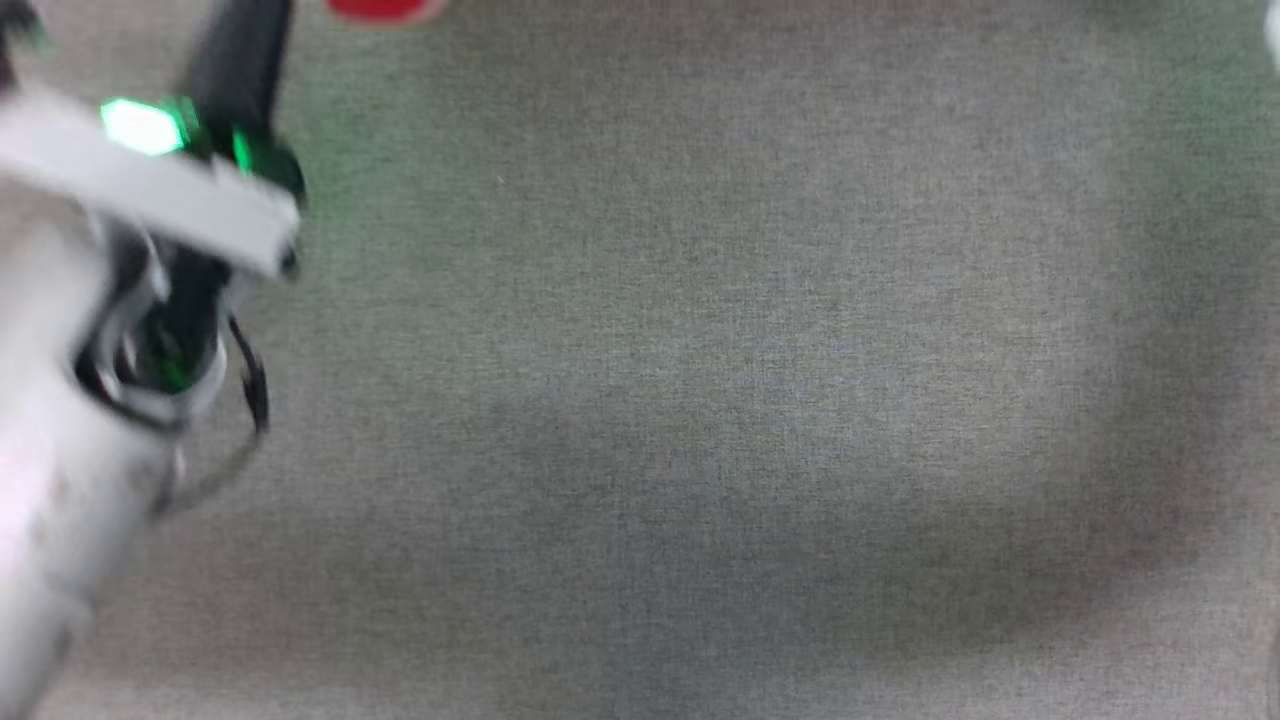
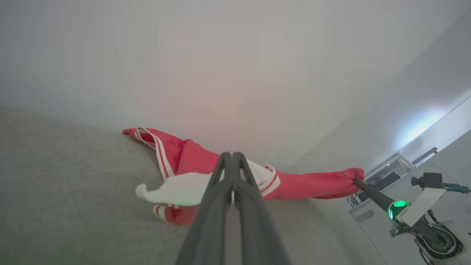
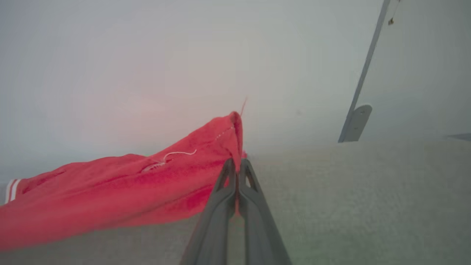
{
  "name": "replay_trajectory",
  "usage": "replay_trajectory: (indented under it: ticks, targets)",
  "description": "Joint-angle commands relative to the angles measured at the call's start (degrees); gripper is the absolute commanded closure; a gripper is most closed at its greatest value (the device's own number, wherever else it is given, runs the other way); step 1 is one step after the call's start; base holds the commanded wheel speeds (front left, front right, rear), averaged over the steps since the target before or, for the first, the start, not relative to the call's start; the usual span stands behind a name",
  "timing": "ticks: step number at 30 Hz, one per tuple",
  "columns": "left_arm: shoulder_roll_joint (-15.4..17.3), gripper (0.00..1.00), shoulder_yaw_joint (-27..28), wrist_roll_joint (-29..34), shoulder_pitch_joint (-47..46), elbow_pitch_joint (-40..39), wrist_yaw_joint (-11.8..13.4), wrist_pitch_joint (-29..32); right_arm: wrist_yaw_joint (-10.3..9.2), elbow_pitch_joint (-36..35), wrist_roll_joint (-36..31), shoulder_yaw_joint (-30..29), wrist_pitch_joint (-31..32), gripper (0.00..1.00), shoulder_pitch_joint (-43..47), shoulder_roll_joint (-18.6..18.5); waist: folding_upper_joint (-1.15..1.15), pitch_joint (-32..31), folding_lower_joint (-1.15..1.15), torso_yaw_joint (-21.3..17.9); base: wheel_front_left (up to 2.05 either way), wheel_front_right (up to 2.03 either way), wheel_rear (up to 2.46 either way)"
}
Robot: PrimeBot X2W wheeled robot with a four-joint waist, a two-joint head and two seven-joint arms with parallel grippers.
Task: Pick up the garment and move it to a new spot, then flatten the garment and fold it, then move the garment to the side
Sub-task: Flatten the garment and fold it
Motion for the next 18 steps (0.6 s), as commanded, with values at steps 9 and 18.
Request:
replay_trajectory:
  ticks: [9,18]
  targets:
    - [0.47,1.00,4.88,5.41,24.03,-13.40,0.12,-0.15,-0.11,-24.93,8.89,-0.67,13.02,1.00,29.94,-1.68,0.00,-5.68,0.00,1.05,0.00,0.00,0.00]
    - [1.64,1.00,12.05,8.31,43.77,-22.98,0.13,-0.17,-0.10,-46.00,7.62,-5.21,21.22,1.00,51.12,4.90,0.00,-9.83,0.00,0.37,0.00,0.00,0.00]
